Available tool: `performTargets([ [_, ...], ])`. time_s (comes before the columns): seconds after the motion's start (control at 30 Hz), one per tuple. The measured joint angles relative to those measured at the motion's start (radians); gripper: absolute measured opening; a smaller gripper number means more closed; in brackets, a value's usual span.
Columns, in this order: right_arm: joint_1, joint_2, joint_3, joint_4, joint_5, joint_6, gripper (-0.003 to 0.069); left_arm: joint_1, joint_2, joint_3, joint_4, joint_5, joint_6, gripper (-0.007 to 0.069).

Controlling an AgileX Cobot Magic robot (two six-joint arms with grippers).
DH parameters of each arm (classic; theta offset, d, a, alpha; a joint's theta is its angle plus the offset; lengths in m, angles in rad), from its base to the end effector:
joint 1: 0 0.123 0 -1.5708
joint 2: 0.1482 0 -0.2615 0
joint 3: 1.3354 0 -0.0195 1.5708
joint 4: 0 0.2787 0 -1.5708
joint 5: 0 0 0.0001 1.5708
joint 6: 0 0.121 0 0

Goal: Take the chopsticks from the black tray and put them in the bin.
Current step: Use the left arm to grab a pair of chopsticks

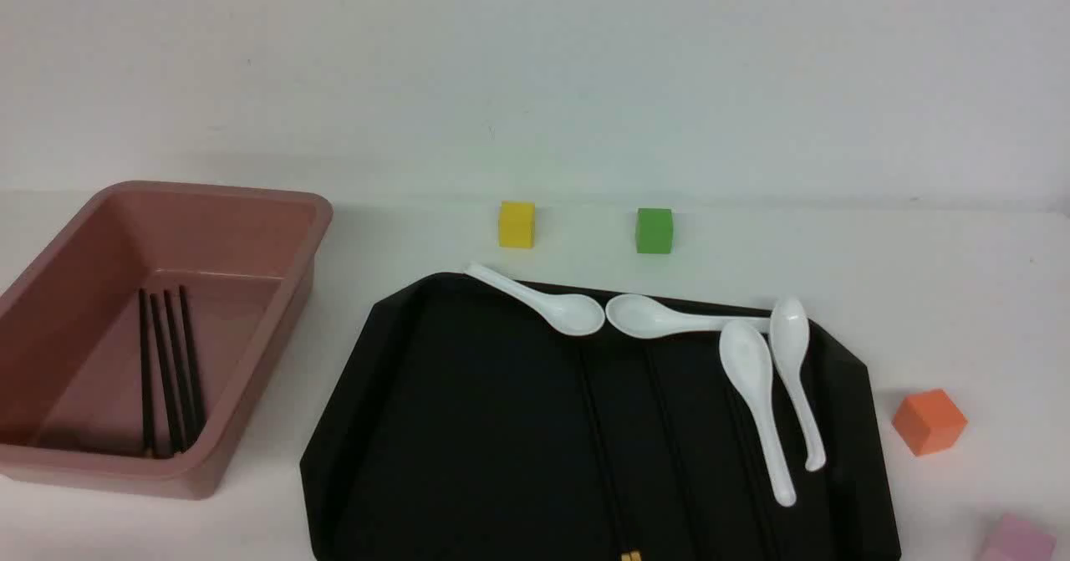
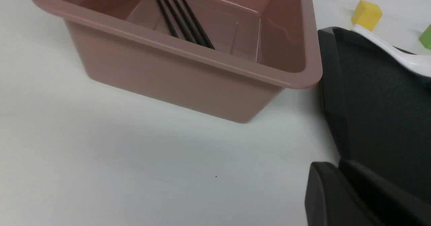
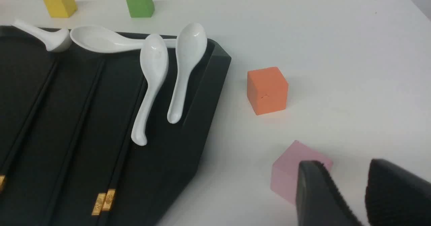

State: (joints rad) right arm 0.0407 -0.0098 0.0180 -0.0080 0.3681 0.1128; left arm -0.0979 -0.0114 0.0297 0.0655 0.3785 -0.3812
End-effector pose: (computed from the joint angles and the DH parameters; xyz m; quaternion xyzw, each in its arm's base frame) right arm 0.1331 0.0051 0.1659 0.0268 0.8011 0.0425 0.5964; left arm 0.1325 -0.0101 0.1604 -0.0967 0.8016 -0.1129 0.5791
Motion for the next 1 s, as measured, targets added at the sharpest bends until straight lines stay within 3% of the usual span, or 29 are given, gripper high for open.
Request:
performTargets([
  [1.0,0.0,0.0,0.0,0.0,0.0,0.0,0.024,0.0,0.0,0.0,0.0,0.001,0.0,0.0081],
])
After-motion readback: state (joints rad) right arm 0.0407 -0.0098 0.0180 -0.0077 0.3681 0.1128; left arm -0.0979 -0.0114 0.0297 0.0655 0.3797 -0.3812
